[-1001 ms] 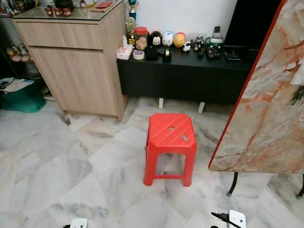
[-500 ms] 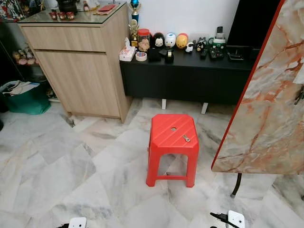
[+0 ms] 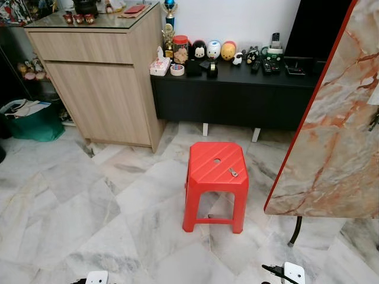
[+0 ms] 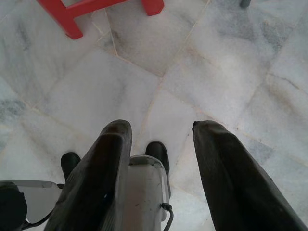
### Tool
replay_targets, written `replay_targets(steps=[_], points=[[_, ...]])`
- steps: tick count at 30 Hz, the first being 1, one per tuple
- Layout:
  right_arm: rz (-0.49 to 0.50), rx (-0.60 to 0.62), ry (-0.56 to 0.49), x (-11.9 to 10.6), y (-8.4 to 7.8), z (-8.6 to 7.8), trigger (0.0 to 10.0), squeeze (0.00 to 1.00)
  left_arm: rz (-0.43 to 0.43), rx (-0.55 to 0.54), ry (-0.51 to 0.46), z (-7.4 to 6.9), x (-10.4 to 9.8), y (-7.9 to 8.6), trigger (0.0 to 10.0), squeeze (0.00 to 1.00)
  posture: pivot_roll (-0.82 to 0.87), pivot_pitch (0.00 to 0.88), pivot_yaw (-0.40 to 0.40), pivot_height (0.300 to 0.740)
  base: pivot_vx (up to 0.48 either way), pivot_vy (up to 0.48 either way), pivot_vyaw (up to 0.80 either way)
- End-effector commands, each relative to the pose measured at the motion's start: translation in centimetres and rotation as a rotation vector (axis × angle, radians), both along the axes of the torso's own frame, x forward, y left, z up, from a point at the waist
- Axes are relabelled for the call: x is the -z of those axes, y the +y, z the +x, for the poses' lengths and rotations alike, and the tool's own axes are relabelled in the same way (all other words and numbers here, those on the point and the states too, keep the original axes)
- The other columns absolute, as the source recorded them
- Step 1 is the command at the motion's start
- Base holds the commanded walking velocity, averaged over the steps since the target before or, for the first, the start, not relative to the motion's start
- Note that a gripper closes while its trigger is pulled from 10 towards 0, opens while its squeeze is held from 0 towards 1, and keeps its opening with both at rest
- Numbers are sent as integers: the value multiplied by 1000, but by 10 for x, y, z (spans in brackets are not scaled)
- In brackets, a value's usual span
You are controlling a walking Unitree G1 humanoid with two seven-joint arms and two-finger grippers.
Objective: Hang keys on a hook
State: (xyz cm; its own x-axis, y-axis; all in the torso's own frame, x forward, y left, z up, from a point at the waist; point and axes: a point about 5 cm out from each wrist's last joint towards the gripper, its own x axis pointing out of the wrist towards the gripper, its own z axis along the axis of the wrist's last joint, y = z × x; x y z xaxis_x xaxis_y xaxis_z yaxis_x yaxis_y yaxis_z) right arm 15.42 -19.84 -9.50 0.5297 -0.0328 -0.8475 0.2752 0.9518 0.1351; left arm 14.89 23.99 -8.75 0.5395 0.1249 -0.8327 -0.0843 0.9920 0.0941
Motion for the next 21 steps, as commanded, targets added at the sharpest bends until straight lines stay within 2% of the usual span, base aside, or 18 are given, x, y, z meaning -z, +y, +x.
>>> replay_targets(steps=[1,14,17,21], points=[[-4,21,0,0,-3,-1,10000,0,1,12,16,-3,1,-1,10000,0,55,0,6,713,0,0,0],[-6,27,-1,-1,-4,0,10000,0,-1,12,15,-2,1,-2,10000,0,59,0,1,713,0,-177,0],[-6,27,-2,-1,-4,0,10000,0,-2,11,14,-2,1,-1,10000,0,59,0,1,713,0,0,0],[-4,28,-4,-1,-4,0,10000,0,-2,13,14,-2,1,-1,10000,0,58,0,2,713,0,-289,0]])
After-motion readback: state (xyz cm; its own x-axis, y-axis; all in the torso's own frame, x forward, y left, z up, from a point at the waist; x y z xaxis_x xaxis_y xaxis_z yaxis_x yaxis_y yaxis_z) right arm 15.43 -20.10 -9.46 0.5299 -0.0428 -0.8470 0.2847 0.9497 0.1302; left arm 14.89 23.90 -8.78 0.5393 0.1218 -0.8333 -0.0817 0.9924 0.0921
